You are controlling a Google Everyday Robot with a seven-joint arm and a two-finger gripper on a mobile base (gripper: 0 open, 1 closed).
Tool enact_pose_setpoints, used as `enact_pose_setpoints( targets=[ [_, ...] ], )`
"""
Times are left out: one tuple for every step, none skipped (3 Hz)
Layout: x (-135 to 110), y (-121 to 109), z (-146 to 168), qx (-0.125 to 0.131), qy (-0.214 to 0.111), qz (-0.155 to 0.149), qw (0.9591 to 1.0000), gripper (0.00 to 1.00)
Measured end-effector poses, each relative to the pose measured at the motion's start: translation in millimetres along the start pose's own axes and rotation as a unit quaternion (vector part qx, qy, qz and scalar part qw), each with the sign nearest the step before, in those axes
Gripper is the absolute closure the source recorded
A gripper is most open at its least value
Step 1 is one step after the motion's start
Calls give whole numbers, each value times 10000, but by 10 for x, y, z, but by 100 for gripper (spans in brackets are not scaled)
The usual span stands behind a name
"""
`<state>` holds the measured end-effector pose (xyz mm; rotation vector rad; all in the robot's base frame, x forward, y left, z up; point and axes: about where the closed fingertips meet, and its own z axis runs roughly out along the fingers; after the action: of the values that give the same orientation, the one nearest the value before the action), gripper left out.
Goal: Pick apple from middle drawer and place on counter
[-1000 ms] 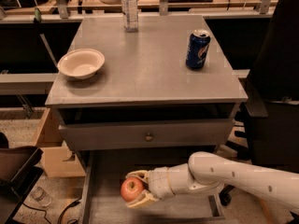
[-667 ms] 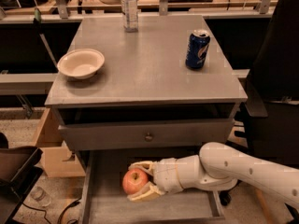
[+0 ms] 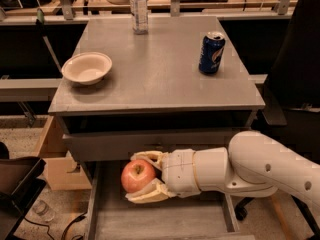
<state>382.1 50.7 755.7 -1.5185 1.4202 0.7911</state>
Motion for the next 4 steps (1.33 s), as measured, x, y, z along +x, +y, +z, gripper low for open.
enact_pose_setpoints(
  targets=[
    [-666,-103,-82,319,112,-253,9991,100],
    [-670,-109,-82,324,114,-256,9991,100],
    [-718,-420,-264,731,64,-113,9972,100],
    [-798,-936,-654,1383,-23,-53,9904,100]
  ],
)
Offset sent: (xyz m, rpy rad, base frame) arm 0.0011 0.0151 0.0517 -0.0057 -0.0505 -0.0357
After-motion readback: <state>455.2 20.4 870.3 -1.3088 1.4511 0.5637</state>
